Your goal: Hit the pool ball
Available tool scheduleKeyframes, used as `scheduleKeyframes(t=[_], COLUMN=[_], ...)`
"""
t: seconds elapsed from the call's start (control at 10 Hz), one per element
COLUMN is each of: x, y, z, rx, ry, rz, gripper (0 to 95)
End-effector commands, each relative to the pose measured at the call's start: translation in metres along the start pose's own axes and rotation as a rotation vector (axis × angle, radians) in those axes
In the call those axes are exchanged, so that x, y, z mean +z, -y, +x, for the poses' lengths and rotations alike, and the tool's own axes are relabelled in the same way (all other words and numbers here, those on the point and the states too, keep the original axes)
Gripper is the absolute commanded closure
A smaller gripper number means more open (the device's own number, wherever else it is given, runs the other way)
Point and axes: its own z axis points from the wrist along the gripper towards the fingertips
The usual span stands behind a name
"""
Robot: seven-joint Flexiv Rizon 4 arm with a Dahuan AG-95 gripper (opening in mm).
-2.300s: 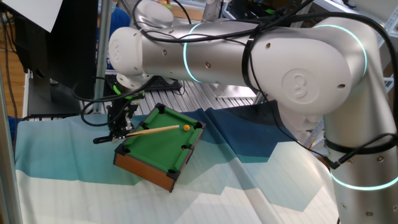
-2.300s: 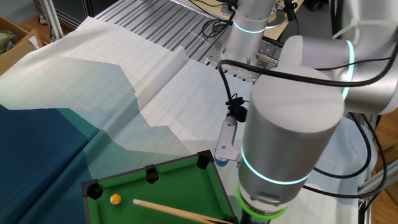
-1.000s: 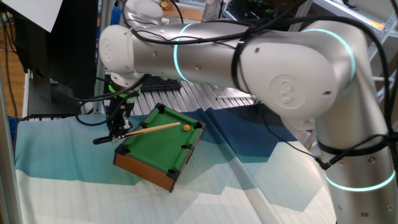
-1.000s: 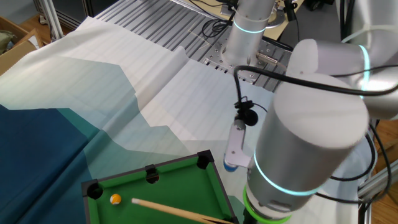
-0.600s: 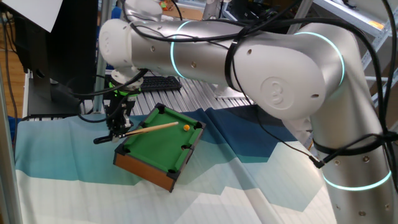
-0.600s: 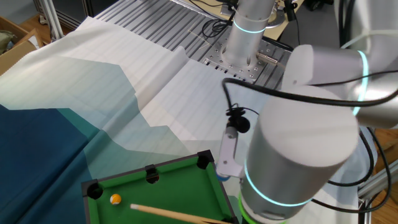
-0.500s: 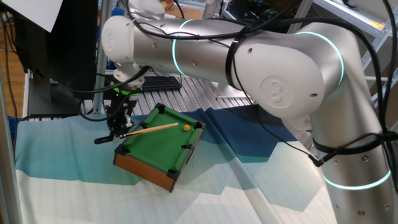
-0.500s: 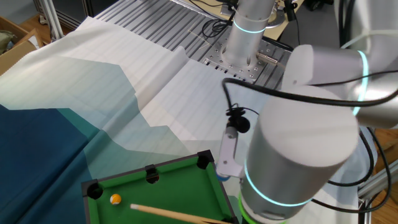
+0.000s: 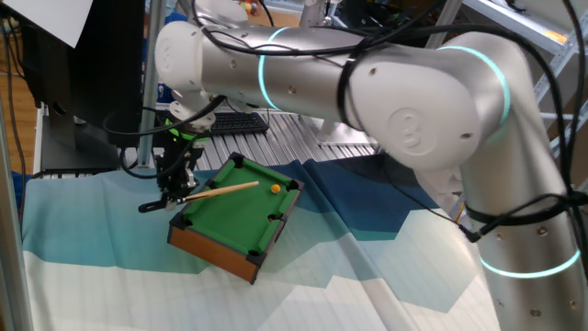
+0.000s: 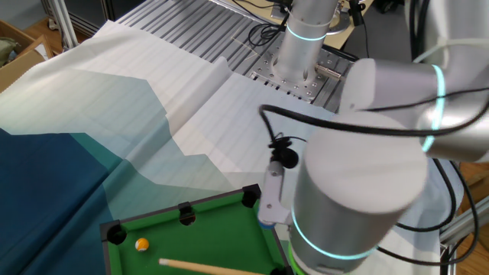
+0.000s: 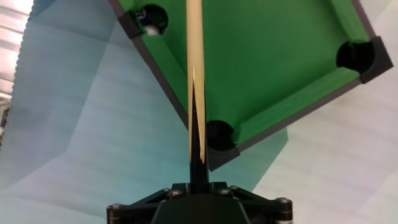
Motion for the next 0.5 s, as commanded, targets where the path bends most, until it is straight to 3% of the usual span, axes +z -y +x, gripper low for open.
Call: scheduleKeyframes(t=[0.1,0.5], x=[-0.0047,-0.0051], y=[0.0025,0.0005], z=[0.0004,0.0052], rx=[0.009,0.079], ry=[0.003,0.023], rz=[0.001,-0.036], gripper=[95.0,95.0])
